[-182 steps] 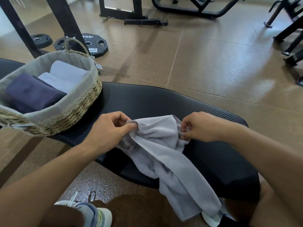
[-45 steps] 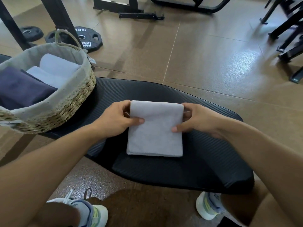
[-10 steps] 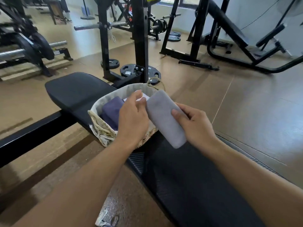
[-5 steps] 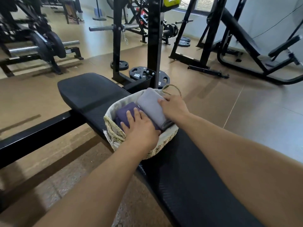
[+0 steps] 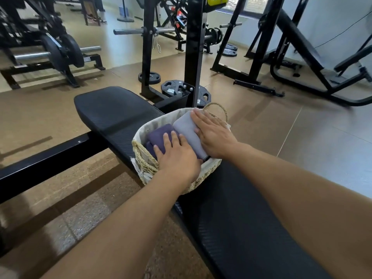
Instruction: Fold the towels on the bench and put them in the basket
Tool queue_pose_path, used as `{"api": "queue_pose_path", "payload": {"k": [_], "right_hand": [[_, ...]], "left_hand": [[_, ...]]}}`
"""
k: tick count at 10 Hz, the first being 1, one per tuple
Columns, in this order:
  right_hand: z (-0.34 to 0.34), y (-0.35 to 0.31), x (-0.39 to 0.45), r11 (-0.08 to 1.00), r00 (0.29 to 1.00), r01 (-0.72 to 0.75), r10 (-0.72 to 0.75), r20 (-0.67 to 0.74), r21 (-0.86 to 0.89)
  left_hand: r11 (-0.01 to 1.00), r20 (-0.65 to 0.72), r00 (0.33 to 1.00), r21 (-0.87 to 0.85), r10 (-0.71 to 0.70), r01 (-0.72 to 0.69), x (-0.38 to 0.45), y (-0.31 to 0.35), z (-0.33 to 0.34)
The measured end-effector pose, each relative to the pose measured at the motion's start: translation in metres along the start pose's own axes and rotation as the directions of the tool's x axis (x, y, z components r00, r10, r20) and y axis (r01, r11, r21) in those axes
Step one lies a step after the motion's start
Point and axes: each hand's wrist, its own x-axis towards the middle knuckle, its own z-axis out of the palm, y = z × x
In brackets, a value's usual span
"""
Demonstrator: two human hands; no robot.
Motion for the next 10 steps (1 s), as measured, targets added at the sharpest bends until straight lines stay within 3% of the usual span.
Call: {"api": "queue_pose_path", "payload": {"k": [2,3,5,6,7,10], "right_hand": [[-0.007,0.002,0.017,0.997,0.949,-0.068,0.053,0.312,0.036],[-0.012,0.002,0.021,0.992,0.929,-0.094,0.058,0.366,0.082],[-0.004,0.005,0.026,0.993,0.902,-0.121,0.104,0.419,0.013],[-0.002,0.004,0.022,0.992,0.916,-0.104,0.121,0.382,-0.066],[-0.002,0.008,0.019,0.994,0.931,-0.104,0.106,0.348,-0.025],[-0.02,0.019,-0.003,0.961,0.986,-0.112,0.076,0.15,0.252]], "left_hand": [[0.995,0.076,0.997,0.094,0.011,-0.018,0.006,0.0,-0.003],[0.997,0.095,0.995,0.078,0.02,-0.027,0.011,-0.001,-0.002],[0.996,0.104,0.993,0.069,0.049,-0.056,0.022,0.0,0.005],[0.995,0.115,0.992,0.075,0.05,-0.059,0.021,0.0,0.003],[0.997,0.12,0.991,0.05,0.059,-0.065,0.02,0.001,-0.001],[0.996,0.047,0.996,-0.052,0.071,-0.068,0.018,0.003,-0.012]]}}
